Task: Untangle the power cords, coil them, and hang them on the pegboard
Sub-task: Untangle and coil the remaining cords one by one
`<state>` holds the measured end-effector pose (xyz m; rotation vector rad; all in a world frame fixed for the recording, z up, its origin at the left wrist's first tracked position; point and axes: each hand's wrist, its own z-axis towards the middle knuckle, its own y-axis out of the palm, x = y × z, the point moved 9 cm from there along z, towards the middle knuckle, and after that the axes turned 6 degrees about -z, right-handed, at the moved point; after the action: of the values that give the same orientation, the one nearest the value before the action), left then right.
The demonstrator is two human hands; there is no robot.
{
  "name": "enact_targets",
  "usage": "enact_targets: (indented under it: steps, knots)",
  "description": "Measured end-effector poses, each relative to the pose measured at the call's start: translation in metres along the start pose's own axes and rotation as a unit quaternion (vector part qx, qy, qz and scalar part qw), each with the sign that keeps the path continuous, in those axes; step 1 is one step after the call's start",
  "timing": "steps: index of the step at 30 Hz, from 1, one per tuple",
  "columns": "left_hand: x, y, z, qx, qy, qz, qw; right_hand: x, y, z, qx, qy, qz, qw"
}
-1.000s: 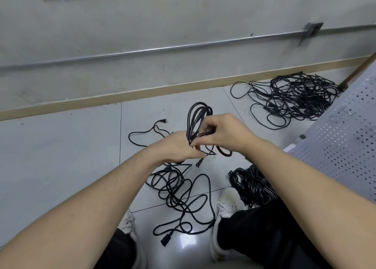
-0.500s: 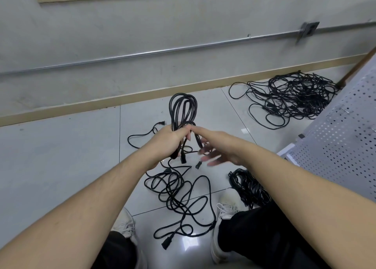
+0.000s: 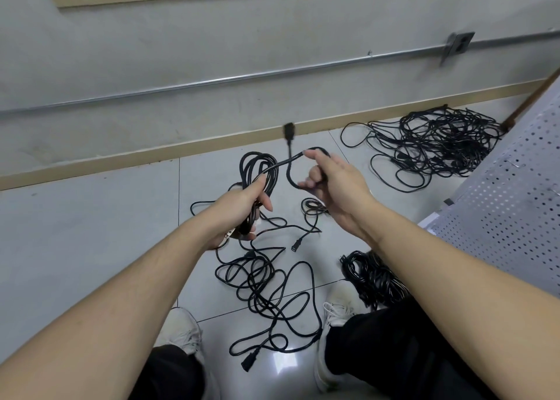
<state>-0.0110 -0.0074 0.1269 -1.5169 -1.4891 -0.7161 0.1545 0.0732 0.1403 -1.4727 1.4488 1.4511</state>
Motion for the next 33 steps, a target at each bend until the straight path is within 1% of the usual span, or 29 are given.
enact_targets:
  steps: [1,2,3,4,5,7,8,9,12,15,17,19,21,23,24,26,28,31,33]
  knots:
    - [0.0,0.0,0.0,-0.004,0.0,0.001,1.0,-0.008,-0.004,0.0,0.013,-0.025,-0.074,0.997]
    - [-0.001,0.0,0.0,-0.012,-0.002,0.002,1.0,-0.018,-0.009,0.0,0.035,-0.062,-0.188,0.98]
    - [-0.001,0.0,0.001,-0.021,-0.004,0.002,1.0,-0.029,-0.014,-0.001,0.055,-0.106,-0.304,0.945]
    - [-0.001,-0.001,0.001,-0.029,-0.003,0.002,1.0,-0.039,-0.016,-0.003,0.061,-0.143,-0.391,0.907]
    - [0.0,-0.003,0.002,-0.035,0.003,-0.003,0.999,-0.043,-0.016,-0.002,0.051,-0.155,-0.445,0.881]
    - [0.004,-0.005,0.002,-0.056,0.022,-0.036,0.998,-0.037,-0.018,0.001,0.005,-0.132,-0.499,0.856]
    - [0.006,-0.004,0.002,-0.075,0.031,-0.056,0.995,-0.031,-0.018,0.002,-0.02,-0.113,-0.507,0.854]
    - [0.007,-0.001,0.002,-0.093,0.037,-0.073,0.992,-0.023,-0.019,0.002,-0.039,-0.091,-0.496,0.862]
    - [0.006,0.006,0.001,-0.123,0.048,-0.076,0.988,-0.013,-0.024,0.0,-0.065,-0.041,-0.395,0.915]
    - [0.001,0.016,-0.002,-0.154,0.035,-0.031,0.987,-0.024,-0.022,-0.004,-0.083,-0.053,-0.294,0.951]
    - [-0.003,0.027,-0.005,-0.174,0.033,0.01,0.984,-0.032,-0.021,-0.005,-0.062,-0.069,-0.244,0.965]
    - [-0.002,0.039,-0.008,-0.196,0.048,0.007,0.979,-0.034,-0.021,-0.004,-0.012,-0.081,-0.247,0.965]
    - [0.004,0.046,-0.008,-0.195,0.072,-0.01,0.978,-0.025,-0.02,-0.003,0.027,-0.053,-0.24,0.969]
    - [0.01,0.046,-0.007,-0.173,0.095,-0.01,0.98,-0.013,-0.012,-0.004,0.019,-0.004,-0.177,0.984]
    - [0.012,0.045,-0.006,-0.165,0.102,-0.012,0.981,-0.011,-0.01,-0.004,0.016,0.007,-0.163,0.987]
    - [0.013,0.046,-0.007,-0.165,0.11,-0.022,0.98,-0.01,-0.011,-0.001,0.028,0.006,-0.198,0.98]
    - [0.014,0.052,-0.011,-0.185,0.112,-0.038,0.975,-0.007,-0.011,0.001,0.03,0.01,-0.237,0.971]
    - [0.012,0.059,-0.014,-0.202,0.098,-0.074,0.972,0.0,0.002,-0.001,-0.021,0.033,-0.243,0.969]
    - [0.009,0.055,-0.011,-0.186,0.079,-0.093,0.975,-0.004,0.005,-0.004,-0.021,0.012,-0.271,0.962]
